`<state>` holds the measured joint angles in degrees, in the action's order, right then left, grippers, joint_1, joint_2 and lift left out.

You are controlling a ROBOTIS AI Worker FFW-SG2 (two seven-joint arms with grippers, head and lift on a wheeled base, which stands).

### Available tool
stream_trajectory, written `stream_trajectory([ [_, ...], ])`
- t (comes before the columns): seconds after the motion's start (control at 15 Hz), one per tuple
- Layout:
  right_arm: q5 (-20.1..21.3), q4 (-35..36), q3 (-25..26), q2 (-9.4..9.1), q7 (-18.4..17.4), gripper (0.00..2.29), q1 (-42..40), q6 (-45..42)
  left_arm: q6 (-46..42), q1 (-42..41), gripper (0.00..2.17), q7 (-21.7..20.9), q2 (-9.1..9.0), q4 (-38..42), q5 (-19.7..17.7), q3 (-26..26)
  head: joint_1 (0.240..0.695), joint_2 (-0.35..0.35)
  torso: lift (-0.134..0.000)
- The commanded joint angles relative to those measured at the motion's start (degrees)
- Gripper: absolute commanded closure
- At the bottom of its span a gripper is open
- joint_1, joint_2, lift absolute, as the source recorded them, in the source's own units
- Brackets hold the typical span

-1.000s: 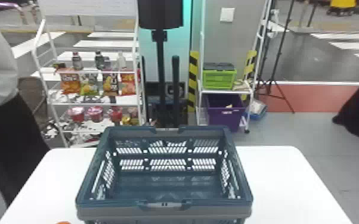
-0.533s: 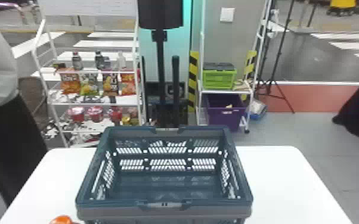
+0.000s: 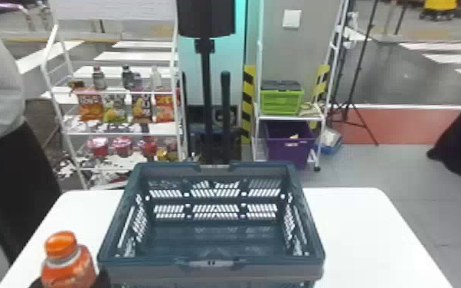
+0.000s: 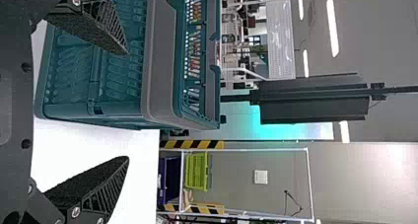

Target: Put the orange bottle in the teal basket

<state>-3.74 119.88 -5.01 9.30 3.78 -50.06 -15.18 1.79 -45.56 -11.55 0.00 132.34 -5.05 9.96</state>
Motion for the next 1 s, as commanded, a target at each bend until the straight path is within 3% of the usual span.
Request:
stream_trajectory([
  [0.0,0.1,-0.3,0.0,-0.42,0.0,0.13,0.4,0.7,10.5,4.6,0.54,-0.4,-0.15,3.1,-0.7,1.9,0.499,0.0,0.0],
  [0.13,0.3,-0.7,0.0,-0.6,-0.1,0.13,0.8,1.1,18.2,9.5,0.53,-1.1,-0.15,4.2,-1.0,1.8,0.499,0.0,0.0],
  [0.53,0.9,-2.0,0.1,-1.22,-0.5,0.13,2.4,3.4,35.4,24.3,0.53,-2.4,6.33,3.4,-1.2,0.1,0.499,0.0,0.0],
  [0.8,0.9,-3.0,0.4,-1.92,-0.6,0.13,3.0,3.5,46.3,36.3,0.53,-6.2,11.07,-4.0,0.7,-5.5,0.499,0.0,0.0],
  [0.93,0.9,-3.5,0.8,-2.36,-0.6,0.13,3.1,3.5,48.3,41.3,0.53,-7.4,12.57,-8.3,1.7,-8.6,0.499,0.0,0.0],
])
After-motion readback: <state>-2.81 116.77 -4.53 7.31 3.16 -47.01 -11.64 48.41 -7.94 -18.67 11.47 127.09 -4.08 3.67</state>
